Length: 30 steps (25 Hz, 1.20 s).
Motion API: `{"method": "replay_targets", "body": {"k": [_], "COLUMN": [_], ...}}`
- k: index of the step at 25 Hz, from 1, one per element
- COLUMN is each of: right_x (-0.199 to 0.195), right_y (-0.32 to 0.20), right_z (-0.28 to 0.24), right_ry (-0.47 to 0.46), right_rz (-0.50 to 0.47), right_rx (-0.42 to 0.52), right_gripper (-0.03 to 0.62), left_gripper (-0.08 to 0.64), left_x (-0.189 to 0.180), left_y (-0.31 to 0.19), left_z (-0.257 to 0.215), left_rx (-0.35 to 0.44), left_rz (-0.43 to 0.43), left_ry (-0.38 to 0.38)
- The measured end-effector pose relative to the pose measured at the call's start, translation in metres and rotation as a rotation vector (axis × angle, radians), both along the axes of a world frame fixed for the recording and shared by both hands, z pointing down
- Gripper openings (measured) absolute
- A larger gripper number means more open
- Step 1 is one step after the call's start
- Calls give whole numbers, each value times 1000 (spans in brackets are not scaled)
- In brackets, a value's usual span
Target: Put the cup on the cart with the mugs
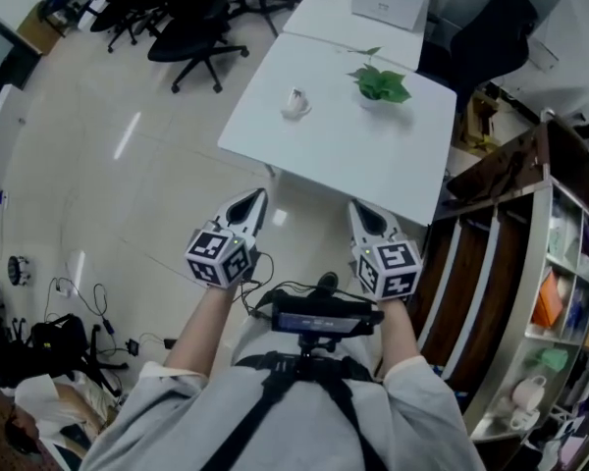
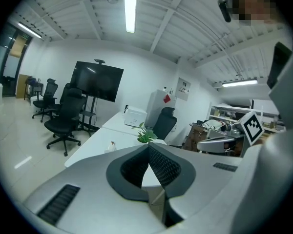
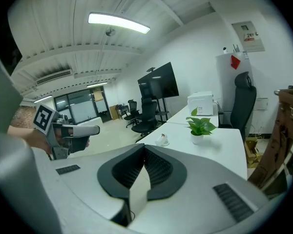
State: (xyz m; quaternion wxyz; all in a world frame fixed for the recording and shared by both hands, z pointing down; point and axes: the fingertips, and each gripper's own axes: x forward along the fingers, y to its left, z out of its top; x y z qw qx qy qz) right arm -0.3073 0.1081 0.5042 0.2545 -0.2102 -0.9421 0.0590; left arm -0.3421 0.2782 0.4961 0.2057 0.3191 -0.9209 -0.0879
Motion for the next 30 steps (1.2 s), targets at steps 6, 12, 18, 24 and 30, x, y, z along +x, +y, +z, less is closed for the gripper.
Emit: {"method": "replay_targets", "body": {"k": [6, 12, 18, 24, 30], "right_x": [-48, -100, -153, -205, -245], "right_y": [-3, 10, 22, 30, 41], "right_z": [-4, 10, 35, 72, 105], "right_ry": [-15, -9, 28, 87, 139], "right_rz": [-39, -30, 21, 47, 61], "right_rx": [6, 53, 91, 143, 166], "right_gripper": [-4, -3, -4, -3, -3], "left_gripper": [5, 5, 63, 180, 284], "left_x": [-41, -108, -184, -249, -301], "left_y": [-20, -16, -14, -18, -26], "left_z": [3, 28, 73, 123, 168], "left_rx": [-25, -29, -42, -52, -47], "left_rz": [13, 50, 113, 169, 195], "left_ry": [14, 61, 158, 287, 416]}}
